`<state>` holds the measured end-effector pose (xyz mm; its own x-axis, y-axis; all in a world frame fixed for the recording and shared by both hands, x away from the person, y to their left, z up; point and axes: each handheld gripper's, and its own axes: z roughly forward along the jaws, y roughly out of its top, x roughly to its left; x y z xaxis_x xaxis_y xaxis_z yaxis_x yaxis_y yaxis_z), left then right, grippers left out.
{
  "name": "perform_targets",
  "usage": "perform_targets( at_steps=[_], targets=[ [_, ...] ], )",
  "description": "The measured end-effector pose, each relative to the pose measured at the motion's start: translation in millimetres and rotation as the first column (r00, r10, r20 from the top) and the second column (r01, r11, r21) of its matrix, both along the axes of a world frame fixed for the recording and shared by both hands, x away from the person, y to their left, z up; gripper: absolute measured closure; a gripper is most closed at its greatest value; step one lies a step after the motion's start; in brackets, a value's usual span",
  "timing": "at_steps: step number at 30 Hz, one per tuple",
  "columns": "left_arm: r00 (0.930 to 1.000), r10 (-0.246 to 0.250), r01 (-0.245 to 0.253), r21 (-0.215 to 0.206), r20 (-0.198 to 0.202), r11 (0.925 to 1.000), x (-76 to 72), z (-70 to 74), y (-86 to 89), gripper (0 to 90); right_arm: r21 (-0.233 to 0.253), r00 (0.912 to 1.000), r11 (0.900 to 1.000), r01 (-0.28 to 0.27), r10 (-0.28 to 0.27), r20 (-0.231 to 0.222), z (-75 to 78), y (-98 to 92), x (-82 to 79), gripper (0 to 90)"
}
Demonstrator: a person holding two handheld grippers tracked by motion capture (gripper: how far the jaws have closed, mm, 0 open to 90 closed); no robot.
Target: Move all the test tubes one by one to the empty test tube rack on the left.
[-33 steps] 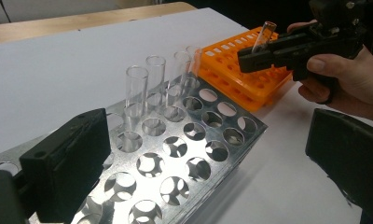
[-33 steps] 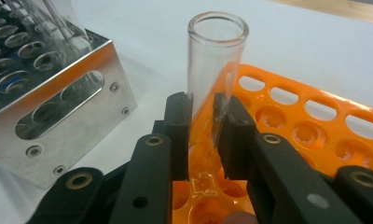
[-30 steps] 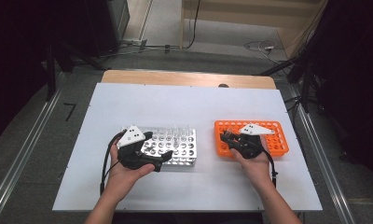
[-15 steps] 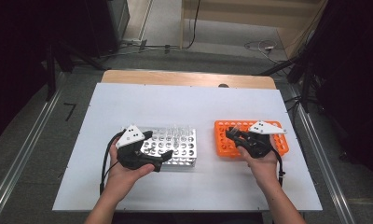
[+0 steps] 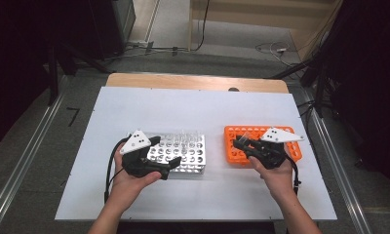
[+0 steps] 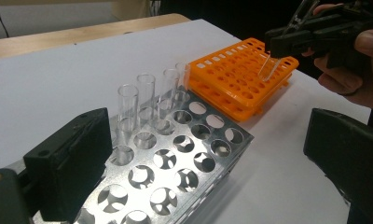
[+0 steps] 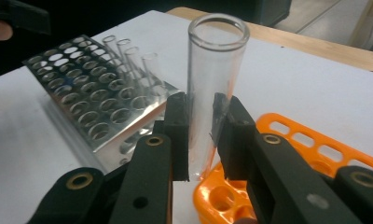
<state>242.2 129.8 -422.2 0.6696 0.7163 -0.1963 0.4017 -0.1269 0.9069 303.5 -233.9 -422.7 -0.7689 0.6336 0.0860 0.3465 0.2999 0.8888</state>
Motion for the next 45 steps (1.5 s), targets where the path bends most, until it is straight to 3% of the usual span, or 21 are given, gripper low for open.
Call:
perform_targets(
  at_steps=[15,21,28,33,36,39,45],
  targets=[
    [0.9992,-0.033,0.033,0.001,0.023,0.9995,-5.4,8.2,-7.8,3.2,-0.002,0.992,0.992,-0.126,0.126,-0.008,9.6,26.8,-20.7,73.4],
    [0.9979,-0.055,0.055,-0.006,0.034,0.9984,-7.9,11.8,-11.5,5.3,0.003,0.9825,0.983,-0.185,0.185,-0.025,11.6,40.1,-29.7,73.4],
    [0.9921,-0.114,0.116,-0.026,0.052,0.9929,-13.1,17.3,-21.7,11.1,-0.007,0.9728,0.973,-0.23,0.23,-0.028,12.2,51.6,-37.0,73.4],
    [0.9793,-0.186,0.19,-0.047,0.081,0.9807,-18.8,20.6,-33.5,26.1,-0.021,0.9617,0.962,-0.272,0.271,-0.041,9.1,65.0,-43.6,73.5],
    [0.9767,-0.198,0.203,-0.053,0.083,0.9778,-20.1,21.0,-37.0,34.3,-0.029,0.9573,0.958,-0.287,0.286,-0.044,7.8,70.2,-46.3,73.5],
    [0.9689,-0.231,0.237,-0.063,0.088,0.9694,-21.4,20.6,-43.3,42.0,-0.036,0.9525,0.952,-0.303,0.301,-0.047,6.3,75.1,-48.7,73.5],
    [0.9603,-0.266,0.271,-0.058,0.085,0.9609,-23.2,19.3,-54.4,53.5,-0.043,0.942,0.942,-0.333,0.33,-0.058,4.6,84.8,-54.3,73.5]
  ],
)
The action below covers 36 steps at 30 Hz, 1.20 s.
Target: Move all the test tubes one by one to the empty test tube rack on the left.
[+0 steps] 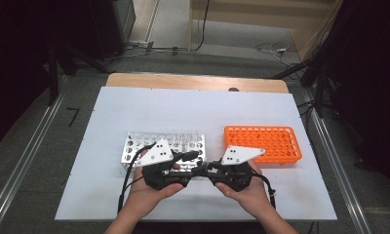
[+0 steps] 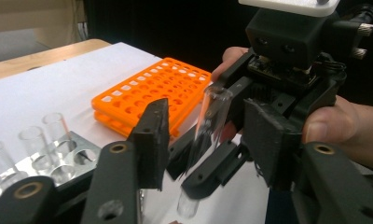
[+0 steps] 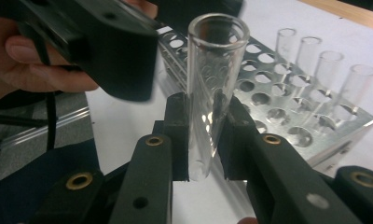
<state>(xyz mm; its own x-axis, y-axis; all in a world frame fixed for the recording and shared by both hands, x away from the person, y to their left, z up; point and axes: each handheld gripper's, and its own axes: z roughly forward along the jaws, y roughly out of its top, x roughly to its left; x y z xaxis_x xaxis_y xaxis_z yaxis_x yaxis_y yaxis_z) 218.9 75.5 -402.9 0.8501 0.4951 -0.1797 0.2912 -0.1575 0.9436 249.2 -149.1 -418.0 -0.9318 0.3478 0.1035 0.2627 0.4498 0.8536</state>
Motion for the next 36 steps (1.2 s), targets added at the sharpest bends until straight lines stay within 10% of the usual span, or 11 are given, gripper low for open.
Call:
perform_targets(
  at_steps=[21,36],
  targets=[
    [0.9999,0.002,-0.002,0.024,0.016,0.9997,0.8,-2.7,-4.5,76.3,0.003,0.9994,1.0,-0.029,0.029,-0.019,-0.9,4.8,-3.0,72.7],
    [0.9952,0.094,-0.094,-0.003,0.027,0.9955,16.2,1.6,18.5,76.3,0.01,0.9985,0.999,-0.05,0.05,-0.025,-6.7,-13.9,3.5,16.8]
  ],
)
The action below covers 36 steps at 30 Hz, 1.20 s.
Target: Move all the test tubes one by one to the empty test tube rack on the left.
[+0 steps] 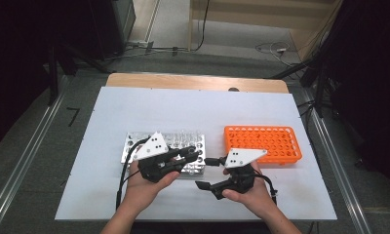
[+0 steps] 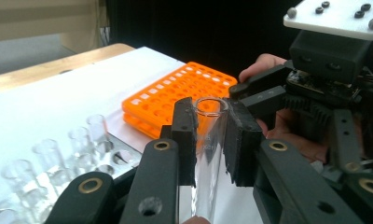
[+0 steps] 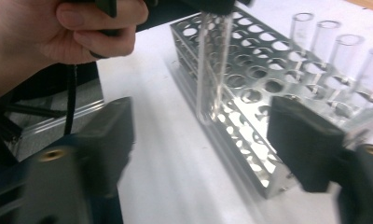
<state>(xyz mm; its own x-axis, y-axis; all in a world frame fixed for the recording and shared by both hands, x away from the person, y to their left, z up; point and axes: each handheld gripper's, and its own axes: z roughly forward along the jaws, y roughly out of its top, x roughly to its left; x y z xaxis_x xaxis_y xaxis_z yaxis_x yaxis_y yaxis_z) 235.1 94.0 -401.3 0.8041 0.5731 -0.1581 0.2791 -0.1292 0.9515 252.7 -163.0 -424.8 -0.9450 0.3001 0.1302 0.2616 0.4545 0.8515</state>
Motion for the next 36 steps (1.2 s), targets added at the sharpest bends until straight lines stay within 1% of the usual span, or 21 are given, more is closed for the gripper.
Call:
perform_targets(
  at_steps=[3,8,10,12,16,20,24,28,30,31,36],
  targets=[
    [0.9998,0.017,-0.017,-0.006,0.004,0.9998,4.3,2.7,6.0,76.3,0.004,0.9995,1.0,0.029,-0.029,-0.008,0.4,-9.1,3.4,9.7],
    [0.9994,0.033,-0.033,-0.003,0.013,0.9995,10.9,5.7,14.4,76.3,0.01,0.9976,0.998,0.068,-0.068,-0.011,-1.8,-27.3,5.8,3.9],
    [0.9993,0.034,-0.034,-0.015,0.013,0.9993,13.7,6.2,18.1,76.3,0.006,0.9967,0.997,0.08,-0.08,-0.016,-3.3,-35.0,5.9,0.6],
    [0.9986,0.05,-0.05,-0.007,0.015,0.9987,16.4,6.6,21.5,76.3,0.008,0.9955,0.996,0.094,-0.094,-0.014,-4.6,-44.2,6.0,0.4],
    [0.9969,0.078,-0.078,0.005,0.015,0.997,22.3,7.4,27.9,76.3,0.014,0.9902,0.99,0.139,-0.139,-0.01,-6.6,-62.5,5.9,0.0],
    [0.9951,0.098,-0.098,0.012,0.012,0.9951,28.5,8.6,34.0,76.3,0.026,0.9879,0.988,0.155,-0.155,-0.005,-4.9,-77.1,4.6,0.0],
    [0.9932,0.116,-0.116,-0.005,-0.004,0.9932,35.9,10.3,43.2,76.3,0.027,0.9837,0.983,0.18,-0.18,-0.006,-4.1,-89.0,2.9,0.0],
    [0.9896,0.144,-0.144,-0.011,0.003,0.9895,41.6,13.6,50.5,76.3,0.034,0.9808,0.98,0.195,-0.195,-0.004,-5.3,-100.2,1.4,0.0],
    [0.9874,0.158,-0.158,-0.01,0.01,0.9874,44.4,15.5,54.0,76.2,0.035,0.9777,0.977,0.21,-0.21,-0.001,-5.4,-105.0,1.0,0.0],
    [0.9865,0.164,-0.163,-0.017,0.011,0.9864,46.0,16.0,55.6,76.3,0.035,0.9767,0.976,0.215,-0.215,-0.003,-5.5,-107.5,0.9,0.0],
    [0.9802,0.198,-0.198,-0.025,0.007,0.98,55.1,15.4,62.2,76.3,0.027,0.9697,0.969,0.244,-0.244,-0.009,-9.1,-119.2,1.3,0.0]
  ],
)
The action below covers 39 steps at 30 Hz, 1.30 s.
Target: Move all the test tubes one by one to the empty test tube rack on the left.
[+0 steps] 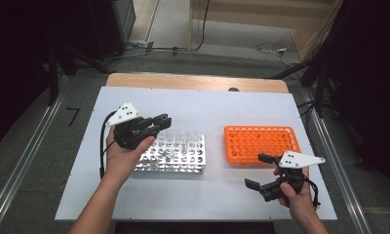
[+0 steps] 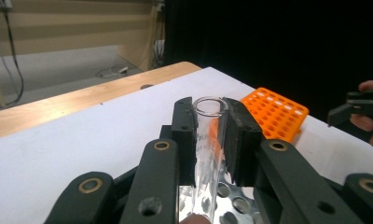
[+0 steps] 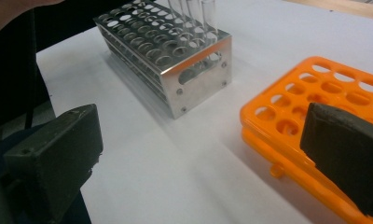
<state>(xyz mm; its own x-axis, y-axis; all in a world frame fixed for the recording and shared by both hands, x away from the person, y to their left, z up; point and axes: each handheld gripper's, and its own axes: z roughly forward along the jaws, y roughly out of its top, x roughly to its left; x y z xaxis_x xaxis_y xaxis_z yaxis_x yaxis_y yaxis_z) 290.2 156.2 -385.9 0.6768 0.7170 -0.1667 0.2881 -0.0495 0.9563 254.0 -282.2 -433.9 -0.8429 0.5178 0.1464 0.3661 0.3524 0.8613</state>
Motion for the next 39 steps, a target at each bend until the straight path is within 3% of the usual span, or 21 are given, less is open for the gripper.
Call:
perform_targets(
  at_steps=[8,17,28,31,34,39],
  targets=[
    [0.9977,0.067,-0.067,0.012,-0.007,0.9977,16.2,-10.6,1.7,76.3,-0.012,0.9985,0.999,0.052,-0.052,0.015,-0.4,-12.7,2.8,0.0],
    [0.9954,0.09,-0.089,0.042,-0.032,0.9952,28.7,-26.1,-9.8,76.2,0.001,0.9977,0.998,0.068,-0.068,0.011,-0.9,-17.8,4.3,0.0],
    [0.9929,0.099,-0.092,0.107,-0.066,0.9901,28.4,-39.8,-14.7,76.1,0.008,0.9978,0.998,0.066,-0.066,0.004,-1.7,-19.2,5.1,0.0],
    [0.9912,0.096,-0.085,0.121,-0.091,0.989,27.0,-40.7,-16.1,76.0,0.008,0.9978,0.998,0.065,-0.065,0.006,-2.0,-19.0,5.4,0.0],
    [0.9902,0.109,-0.093,0.17,-0.087,0.981,24.3,-40.7,-19.2,76.0,0.007,0.9978,0.998,0.065,-0.065,0.006,-2.5,-18.6,5.6,0.0],
    [0.9888,0.115,-0.095,0.195,-0.095,0.9762,23.1,-43.3,-19.9,75.7,0.008,0.998,0.998,0.063,-0.063,0.002,-3.0,-17.8,5.5,0.0]
  ],
)
